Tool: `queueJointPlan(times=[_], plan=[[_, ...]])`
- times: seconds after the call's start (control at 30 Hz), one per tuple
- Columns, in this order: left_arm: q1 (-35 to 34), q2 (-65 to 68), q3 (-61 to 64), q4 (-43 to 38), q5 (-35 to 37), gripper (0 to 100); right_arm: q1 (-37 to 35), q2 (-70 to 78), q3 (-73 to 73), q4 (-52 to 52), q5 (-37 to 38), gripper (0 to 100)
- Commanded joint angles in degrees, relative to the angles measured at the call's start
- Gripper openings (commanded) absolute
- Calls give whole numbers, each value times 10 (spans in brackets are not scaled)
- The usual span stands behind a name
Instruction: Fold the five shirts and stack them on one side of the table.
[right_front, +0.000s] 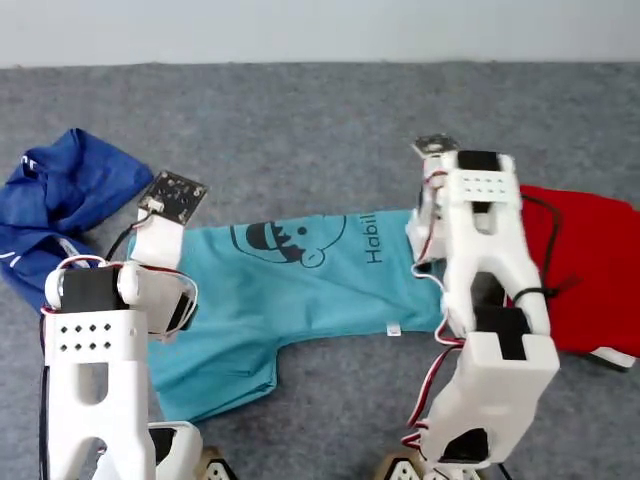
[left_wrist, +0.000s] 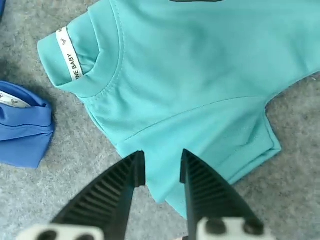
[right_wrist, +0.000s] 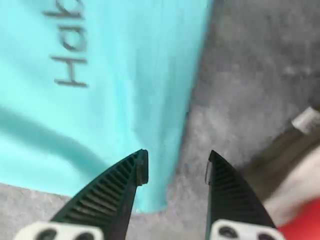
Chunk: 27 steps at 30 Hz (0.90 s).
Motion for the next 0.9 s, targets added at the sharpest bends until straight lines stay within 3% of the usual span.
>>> queueJointPlan(times=[0.0,0.4,0.57,0.87], plan=[[-4,-7,-15,-3,8,126,-26,15,-4,-38,-24,196],[-4,-8,-15,13,8,126,-29,183,-47,-54,-29,188],[-4,-8,-15,13,8,126,-29,184,-48,-34,-25,2],[-4,-8,-14,13,8,126,-21,171,-67,-12,-24,10]])
